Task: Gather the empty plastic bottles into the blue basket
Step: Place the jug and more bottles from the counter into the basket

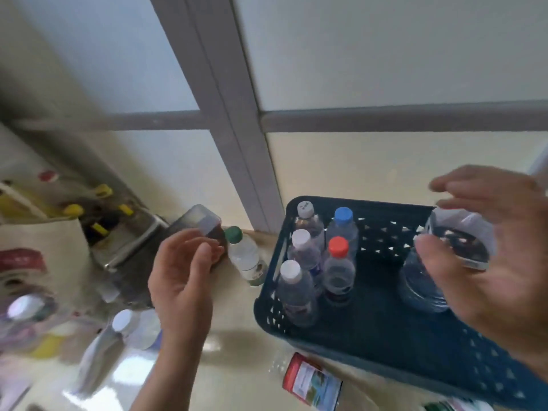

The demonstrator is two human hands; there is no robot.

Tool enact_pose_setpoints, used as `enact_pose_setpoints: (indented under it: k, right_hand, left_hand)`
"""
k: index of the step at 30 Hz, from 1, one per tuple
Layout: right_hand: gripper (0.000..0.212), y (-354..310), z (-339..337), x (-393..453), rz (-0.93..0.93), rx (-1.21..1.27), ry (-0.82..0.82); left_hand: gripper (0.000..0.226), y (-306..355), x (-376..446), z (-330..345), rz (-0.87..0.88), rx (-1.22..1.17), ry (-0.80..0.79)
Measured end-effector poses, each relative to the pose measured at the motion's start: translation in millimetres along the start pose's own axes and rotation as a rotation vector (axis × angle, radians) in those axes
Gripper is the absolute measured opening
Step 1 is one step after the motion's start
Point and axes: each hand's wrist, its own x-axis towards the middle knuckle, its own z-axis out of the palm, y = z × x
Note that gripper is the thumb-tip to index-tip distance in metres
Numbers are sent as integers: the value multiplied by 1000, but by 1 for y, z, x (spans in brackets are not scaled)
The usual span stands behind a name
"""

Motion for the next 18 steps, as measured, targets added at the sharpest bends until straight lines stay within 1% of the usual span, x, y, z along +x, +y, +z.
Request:
enact_pose_setpoints:
  k: [1, 2, 3, 5, 7, 8, 9, 10, 12, 14, 15, 18]
  right_hand:
    - [36, -11, 21, 3, -55, -1, -73]
    - [33, -27, 41, 10, -81, -2, -164]
    - [33, -34, 62, 14, -76, -25, -278]
    - [41, -40, 103, 26, 13, -45, -563]
    - [52, -41, 143, 37, 43, -181, -784]
    - [58, -42, 163, 42, 40, -243, -883]
    - [63, -41, 183, 45, 28, -284, -947]
    - [66, -39, 201, 47, 28, -337, -990]
    - [67, -28, 232, 48, 23, -456, -1043]
    - [59, -19, 253, 44, 20, -574, -1050]
    - [53, -16, 260, 42, 17, -610, -1041]
    - [40, -15, 268, 40, 17, -624, -1035]
  left_hand:
    - [18, -23, 6, -8, -57, 80, 41]
    - [26, -49, 11, -13, -140, 160, 43]
    - [40, -75, 15, -15, -224, 230, 11]
    - [73, -119, 16, -12, -363, 321, -127]
    - [98, -148, 14, -1, -386, 299, -217]
    - [104, -157, 14, 5, -382, 267, -260]
    - [106, -167, 14, 10, -391, 226, -285]
    - [103, -174, 16, 15, -405, 191, -302]
    - [84, -180, 19, 23, -403, 135, -304]
    - [66, -184, 21, 30, -413, 76, -303]
    - [61, -185, 22, 32, -428, 50, -306]
    - [56, -181, 24, 30, -473, -45, -292]
